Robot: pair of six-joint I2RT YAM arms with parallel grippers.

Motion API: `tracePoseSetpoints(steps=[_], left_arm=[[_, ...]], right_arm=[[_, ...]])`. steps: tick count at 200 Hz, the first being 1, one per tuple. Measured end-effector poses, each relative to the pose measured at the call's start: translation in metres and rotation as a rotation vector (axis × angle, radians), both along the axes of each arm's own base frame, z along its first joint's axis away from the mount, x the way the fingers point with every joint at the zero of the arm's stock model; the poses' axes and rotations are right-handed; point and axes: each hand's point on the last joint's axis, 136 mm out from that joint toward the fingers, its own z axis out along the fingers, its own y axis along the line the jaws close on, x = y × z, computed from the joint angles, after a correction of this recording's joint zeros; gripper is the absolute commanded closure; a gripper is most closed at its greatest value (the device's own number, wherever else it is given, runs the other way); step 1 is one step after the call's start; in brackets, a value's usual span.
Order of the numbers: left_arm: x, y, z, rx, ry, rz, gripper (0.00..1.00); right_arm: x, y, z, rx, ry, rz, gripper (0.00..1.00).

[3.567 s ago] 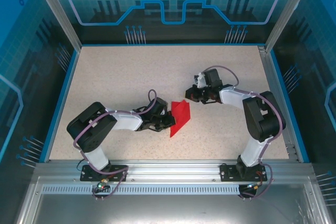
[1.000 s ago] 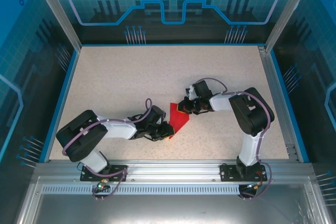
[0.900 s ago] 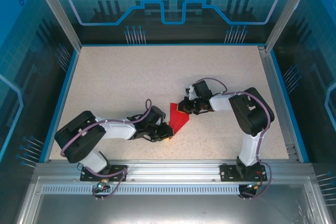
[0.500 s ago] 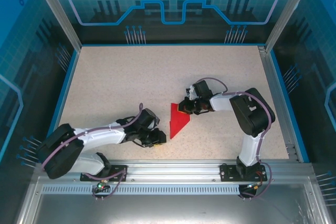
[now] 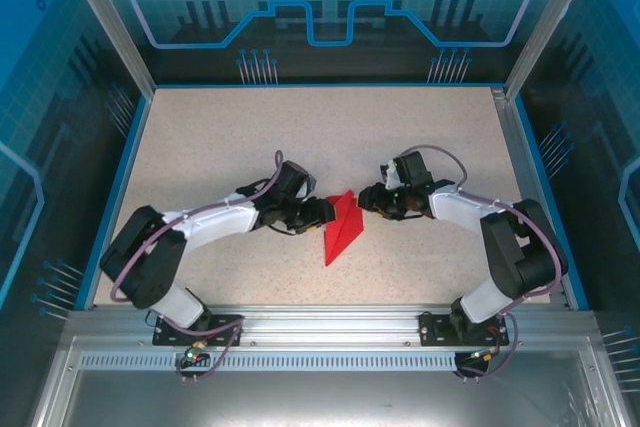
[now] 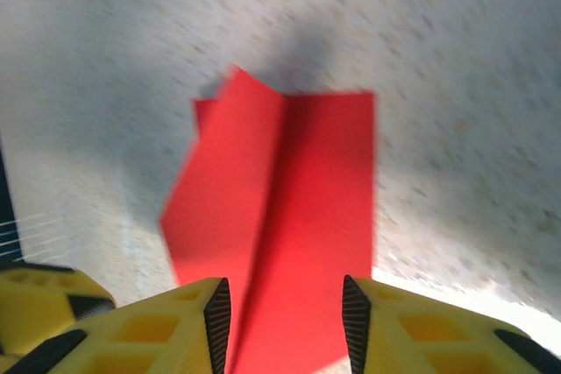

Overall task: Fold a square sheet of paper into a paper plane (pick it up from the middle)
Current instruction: Turn over the paper at the center of the table.

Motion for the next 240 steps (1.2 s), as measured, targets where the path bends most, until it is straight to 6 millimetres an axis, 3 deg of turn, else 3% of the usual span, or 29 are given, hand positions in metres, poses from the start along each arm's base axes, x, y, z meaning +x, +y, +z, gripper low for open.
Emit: tracePoseSetpoints(steps=[21, 53, 110, 217, 240], left_arm=[[0.008, -0.005, -0.018, 0.038, 0.033, -0.011, 0.52], [0.011, -0.002, -0.040, 0.111, 0.075, -0.015, 0.52], [0.016, -0.003, -0.050, 0.153, 0.086, -0.041, 0.62], [0.013, 0.002, -0.060, 0.192, 0.127, -0.049, 0.73], [0.013, 0.002, -0.060, 0.196, 0.128, -0.054, 0.74]], right_arm=[[-0.013, -0.004, -0.019, -0.019, 0.073, -0.006, 0.59], [-0.020, 0.001, -0.028, -0.025, 0.107, 0.002, 0.60], [-0.021, 0.004, -0.035, -0.022, 0.140, -0.010, 0.72], [-0.022, 0.003, -0.034, -0.068, 0.132, -0.027, 0.70], [-0.031, 0.010, -0.031, -0.090, 0.128, -0.002, 0.67]])
